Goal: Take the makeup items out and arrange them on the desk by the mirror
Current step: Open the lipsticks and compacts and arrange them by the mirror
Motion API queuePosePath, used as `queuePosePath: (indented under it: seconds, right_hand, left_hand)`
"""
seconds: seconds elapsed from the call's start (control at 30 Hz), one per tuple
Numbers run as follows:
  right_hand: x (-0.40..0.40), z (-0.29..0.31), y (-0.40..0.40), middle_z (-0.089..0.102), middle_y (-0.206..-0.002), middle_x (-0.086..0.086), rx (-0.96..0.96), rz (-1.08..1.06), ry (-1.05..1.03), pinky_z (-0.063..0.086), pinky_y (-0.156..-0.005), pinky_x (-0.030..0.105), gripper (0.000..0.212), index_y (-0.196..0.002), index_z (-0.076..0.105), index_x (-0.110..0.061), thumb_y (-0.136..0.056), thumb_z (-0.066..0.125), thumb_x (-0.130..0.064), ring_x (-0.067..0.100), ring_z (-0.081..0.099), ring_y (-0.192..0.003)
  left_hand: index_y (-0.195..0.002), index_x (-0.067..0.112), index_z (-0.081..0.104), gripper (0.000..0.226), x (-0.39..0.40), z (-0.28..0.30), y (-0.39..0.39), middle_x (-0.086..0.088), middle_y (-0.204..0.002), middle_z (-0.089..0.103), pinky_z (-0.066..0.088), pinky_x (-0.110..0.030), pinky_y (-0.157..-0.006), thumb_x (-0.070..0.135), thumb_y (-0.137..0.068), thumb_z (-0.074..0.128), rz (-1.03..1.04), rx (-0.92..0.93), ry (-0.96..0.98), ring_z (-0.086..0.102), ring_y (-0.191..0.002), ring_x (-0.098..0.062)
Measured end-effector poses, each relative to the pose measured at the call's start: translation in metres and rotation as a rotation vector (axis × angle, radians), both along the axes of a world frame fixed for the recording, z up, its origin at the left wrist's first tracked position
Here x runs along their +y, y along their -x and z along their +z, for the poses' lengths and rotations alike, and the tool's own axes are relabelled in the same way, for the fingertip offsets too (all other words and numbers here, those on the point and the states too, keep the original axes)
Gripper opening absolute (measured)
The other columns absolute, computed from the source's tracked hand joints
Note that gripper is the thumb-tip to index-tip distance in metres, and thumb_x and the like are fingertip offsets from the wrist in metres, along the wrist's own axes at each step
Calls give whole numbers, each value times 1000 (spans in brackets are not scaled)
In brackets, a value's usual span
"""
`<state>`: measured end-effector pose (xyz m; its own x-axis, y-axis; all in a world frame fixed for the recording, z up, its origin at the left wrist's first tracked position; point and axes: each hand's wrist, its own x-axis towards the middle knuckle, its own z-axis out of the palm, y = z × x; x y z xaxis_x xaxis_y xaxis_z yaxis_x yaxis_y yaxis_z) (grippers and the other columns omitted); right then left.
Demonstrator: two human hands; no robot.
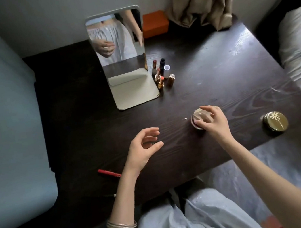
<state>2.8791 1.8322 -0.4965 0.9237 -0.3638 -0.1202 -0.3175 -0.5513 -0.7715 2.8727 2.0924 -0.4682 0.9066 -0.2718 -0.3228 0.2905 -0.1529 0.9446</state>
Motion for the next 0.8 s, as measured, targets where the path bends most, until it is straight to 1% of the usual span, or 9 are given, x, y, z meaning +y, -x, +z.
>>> queuePosePath:
  seconds: [0.1,0.23,0.3,0.4,0.47,0.53,0.6,0.73,0.8]
  right_hand:
    - [-18,-12,-12,55,-119,13,71,59,87,29,-95,16,53,-115,62,-8,-66,81,-8,24,48,-117]
    - [-22,-22,-19,49,-128,12,167,128,56,25,-101,20,64,-121,58,-9,-63,84,-11,24,40,-124]
    - [-22,-24,-22,49,-128,9,169,189,66,26,-98,19,63,-122,58,-12,-64,83,-12,23,40,-123]
    - [-21,-22,-27,54,-120,4,163,268,98,29,-91,14,55,-119,61,-14,-67,79,-11,22,49,-116]
    - [-17,-14,-34,55,-117,1,137,275,79,33,-90,15,53,-119,62,-15,-69,78,-13,18,52,-112]
    - [-9,0,-44,54,-116,-4,108,306,40,32,-88,7,52,-120,61,-17,-70,77,-14,10,51,-109]
    - [1,17,-57,53,-115,-8,75,364,-11,29,-84,-3,51,-121,61,-18,-73,76,-15,5,49,-106]
    - [17,44,-79,55,-116,-9,30,466,-93,35,-82,2,47,-121,60,-22,-76,74,-19,3,52,-101]
    - [24,52,-88,54,-116,-9,21,520,-100,36,-81,1,47,-122,59,-21,-77,73,-20,2,52,-100]
  left_hand:
    - [-103,25,63,37,-26,-3,-13,8,-99,67,51,-29,-89,4,-75,75,-41,22,0,63,-89,-3]
    - [-103,27,63,37,-52,-4,-27,7,-99,66,50,-26,-89,6,-75,75,-62,35,-10,63,-89,-3]
    - [-104,27,62,37,-61,-5,-31,8,-100,66,50,-27,-89,7,-75,75,-53,38,-9,63,-89,-4]
    - [-102,31,61,39,-72,-6,-36,8,-101,65,50,-28,-88,7,-74,76,-35,39,-16,63,-89,-4]
    - [-103,32,60,41,-76,-6,-39,8,-108,64,50,-23,-86,8,-74,76,-23,29,-36,62,-93,-5]
    - [-107,33,58,45,-78,-5,-44,7,-117,61,47,-15,-82,9,-73,77,6,9,-58,60,-98,-3]
    - [-111,34,56,50,-79,-2,-51,7,-122,56,46,-12,-82,11,-72,78,41,-22,-84,56,-105,0]
    - [-123,31,52,64,-78,-1,-66,8,-130,47,45,-16,-90,17,-68,82,79,-84,-112,49,-116,0]
    - [-126,31,48,71,-77,-1,-71,10,-132,45,44,-18,-94,20,-66,83,93,-124,-131,45,-120,-1]
